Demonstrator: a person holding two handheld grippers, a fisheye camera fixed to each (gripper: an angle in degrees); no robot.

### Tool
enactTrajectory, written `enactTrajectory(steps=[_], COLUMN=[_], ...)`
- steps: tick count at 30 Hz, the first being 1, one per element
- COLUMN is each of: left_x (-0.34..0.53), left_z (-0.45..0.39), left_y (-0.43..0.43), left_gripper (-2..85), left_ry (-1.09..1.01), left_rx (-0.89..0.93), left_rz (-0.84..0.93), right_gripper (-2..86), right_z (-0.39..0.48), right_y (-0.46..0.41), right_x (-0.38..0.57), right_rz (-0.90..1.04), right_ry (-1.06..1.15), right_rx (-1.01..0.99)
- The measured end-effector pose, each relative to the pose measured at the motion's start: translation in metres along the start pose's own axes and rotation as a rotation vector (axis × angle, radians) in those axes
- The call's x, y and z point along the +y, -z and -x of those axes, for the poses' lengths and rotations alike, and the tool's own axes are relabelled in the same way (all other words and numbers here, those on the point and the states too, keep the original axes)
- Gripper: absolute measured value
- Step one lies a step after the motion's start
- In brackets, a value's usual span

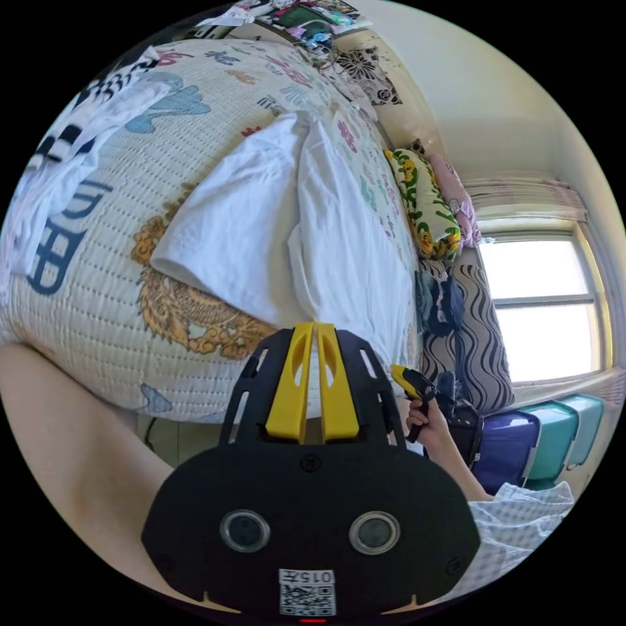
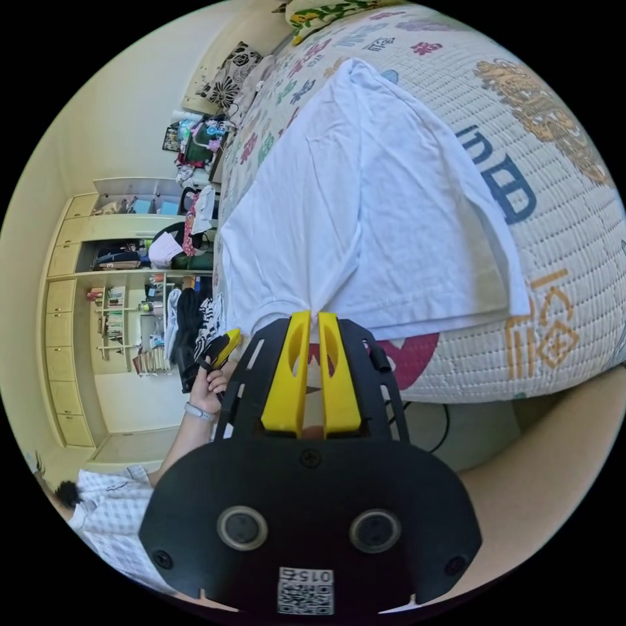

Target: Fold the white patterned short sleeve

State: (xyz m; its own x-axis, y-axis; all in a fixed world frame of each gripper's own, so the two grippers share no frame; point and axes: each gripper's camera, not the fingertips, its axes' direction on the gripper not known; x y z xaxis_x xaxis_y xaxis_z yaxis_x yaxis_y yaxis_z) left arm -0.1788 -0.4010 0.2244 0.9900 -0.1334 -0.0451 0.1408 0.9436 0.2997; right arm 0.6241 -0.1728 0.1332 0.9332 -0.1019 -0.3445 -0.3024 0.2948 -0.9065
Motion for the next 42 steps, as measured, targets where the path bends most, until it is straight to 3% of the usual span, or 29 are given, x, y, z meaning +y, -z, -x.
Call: enactTrajectory(steps=[5,9,13,17,21,26,29,33,42], left_x=[0.026,0.042,0.050,0.045,0.054,0.088,0.118,0.137,0.147], left_z=[0.015,0.016,0.005,-0.011,-0.020,-0.011,-0.009,-0.017,-0.036], left_y=[0.011,0.033,0.052,0.040,0.030,0.049,0.077,0.115,0.125], left_gripper=[0.0,6.8,8.5,6.2,0.6,3.2,7.2,10.7,13.2], left_ry=[0.050,0.109,0.116,0.068,0.034,0.065,0.106,0.125,0.127], left_rx=[-0.030,-0.002,0.122,0.102,-0.046,0.036,0.041,-0.162,-0.289], left_rz=[0.000,-0.056,-0.143,-0.060,0.022,-0.090,-0.270,-0.481,-0.566], right_gripper=[1.5,2.8,3.8,2.5,0.4,0.2,1.6,5.6,8.4], right_z=[0.008,0.020,0.044,0.058,0.076,0.109,0.147,0.231,0.390], right_y=[-0.044,-0.074,-0.098,-0.136,-0.189,-0.227,-0.234,-0.256,-0.407], right_x=[-0.004,-0.004,0.002,-0.005,-0.010,-0.015,-0.019,-0.039,-0.107], right_rz=[0.027,0.022,-0.037,0.011,0.129,0.190,0.092,0.009,0.189], right_ry=[-0.029,-0.061,-0.017,-0.026,-0.012,0.050,0.128,0.392,0.793], right_rx=[0.073,0.052,0.055,0.089,0.233,0.286,0.315,0.418,0.335])
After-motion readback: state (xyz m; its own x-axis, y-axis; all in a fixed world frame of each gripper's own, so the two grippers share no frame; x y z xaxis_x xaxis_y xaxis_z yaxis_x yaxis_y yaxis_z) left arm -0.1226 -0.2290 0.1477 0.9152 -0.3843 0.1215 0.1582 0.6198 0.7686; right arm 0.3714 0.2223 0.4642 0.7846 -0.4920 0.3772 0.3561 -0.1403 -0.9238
